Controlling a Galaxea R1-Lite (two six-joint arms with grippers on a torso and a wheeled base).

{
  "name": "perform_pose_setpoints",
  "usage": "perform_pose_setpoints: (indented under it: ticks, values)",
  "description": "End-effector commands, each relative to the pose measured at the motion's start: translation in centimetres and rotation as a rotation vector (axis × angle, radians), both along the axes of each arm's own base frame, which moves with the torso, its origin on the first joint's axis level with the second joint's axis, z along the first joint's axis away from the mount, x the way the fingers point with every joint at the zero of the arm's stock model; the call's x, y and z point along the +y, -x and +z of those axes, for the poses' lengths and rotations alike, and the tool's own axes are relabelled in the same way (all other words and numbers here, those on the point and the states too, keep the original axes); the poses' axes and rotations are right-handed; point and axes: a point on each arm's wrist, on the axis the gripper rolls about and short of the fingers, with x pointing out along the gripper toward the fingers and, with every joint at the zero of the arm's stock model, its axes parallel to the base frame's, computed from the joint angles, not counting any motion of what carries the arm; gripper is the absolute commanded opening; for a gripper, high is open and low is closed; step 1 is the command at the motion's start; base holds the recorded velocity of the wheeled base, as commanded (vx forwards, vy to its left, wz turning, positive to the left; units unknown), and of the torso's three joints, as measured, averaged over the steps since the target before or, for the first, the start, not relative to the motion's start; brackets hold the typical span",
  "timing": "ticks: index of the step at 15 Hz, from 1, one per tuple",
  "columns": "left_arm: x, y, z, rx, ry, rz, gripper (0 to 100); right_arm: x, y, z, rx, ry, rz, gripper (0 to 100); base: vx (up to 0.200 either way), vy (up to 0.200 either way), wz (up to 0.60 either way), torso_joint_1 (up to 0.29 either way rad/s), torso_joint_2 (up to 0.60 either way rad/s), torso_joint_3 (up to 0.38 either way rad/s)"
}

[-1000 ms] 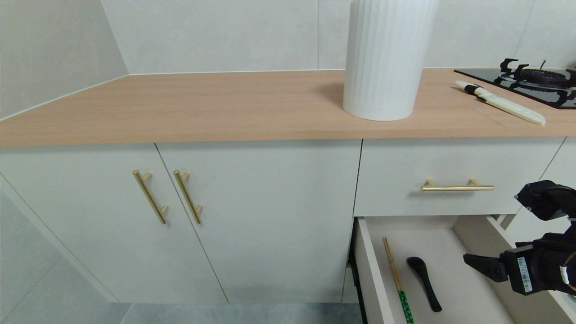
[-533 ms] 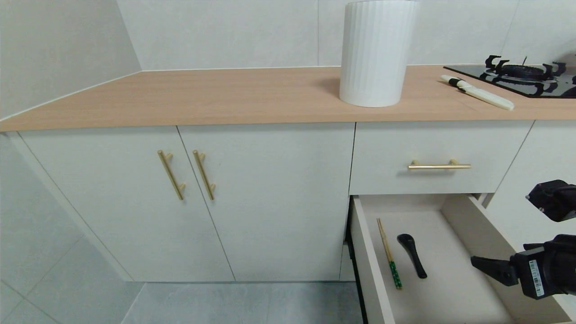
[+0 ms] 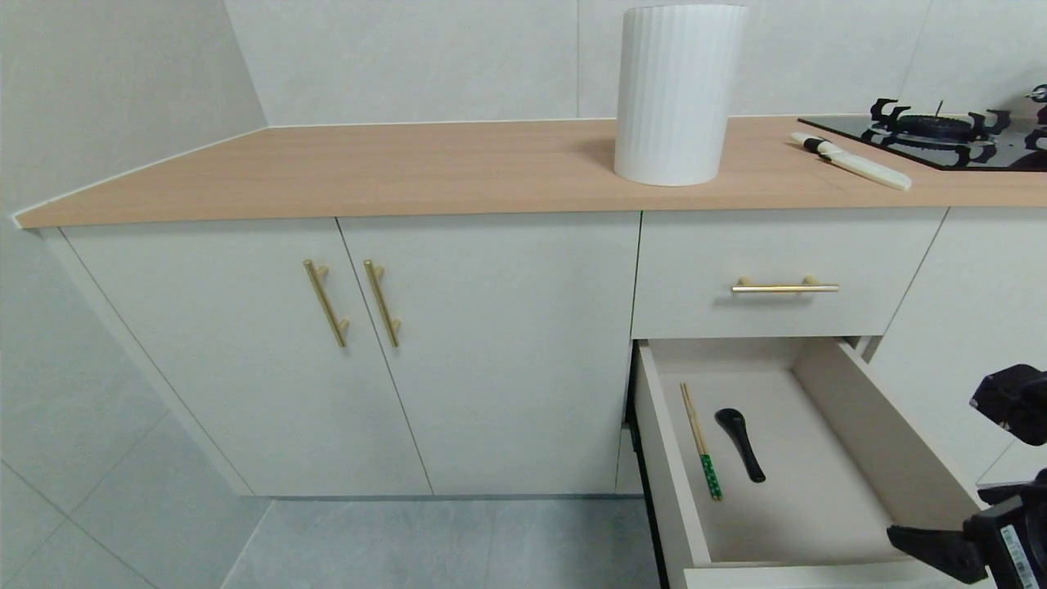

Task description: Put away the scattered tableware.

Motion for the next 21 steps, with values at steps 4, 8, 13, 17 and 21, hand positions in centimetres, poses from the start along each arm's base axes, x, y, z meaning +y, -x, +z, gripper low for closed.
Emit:
perform_pose_setpoints:
  ticks: [4,8,13,17,21]
  values:
    - [0.0,0.0,0.0,0.000,0.000,0.001,100,-0.4,1.8,-1.0,0.137,0.047,0.107,100,0.000,0.000,0.00,0.000,0.00,0.000]
    - [0.0,0.0,0.0,0.000,0.000,0.001,100,-0.9,2.9,-2.8,0.233,0.171,0.219,100,0.000,0.000,0.00,0.000,0.00,0.000]
    - [0.0,0.0,0.0,0.000,0.000,0.001,100,0.4,0.0,-5.4,0.414,0.220,0.190,100,0.000,0.000,0.00,0.000,0.00,0.000]
    - [0.0,0.0,0.0,0.000,0.000,0.001,100,1.8,-2.8,-7.3,0.485,0.169,0.076,100,0.000,0.000,0.00,0.000,0.00,0.000]
    - [0.0,0.0,0.0,0.000,0.000,0.001,100,2.3,-3.9,-7.8,0.512,0.140,-0.005,100,0.000,0.000,0.00,0.000,0.00,0.000]
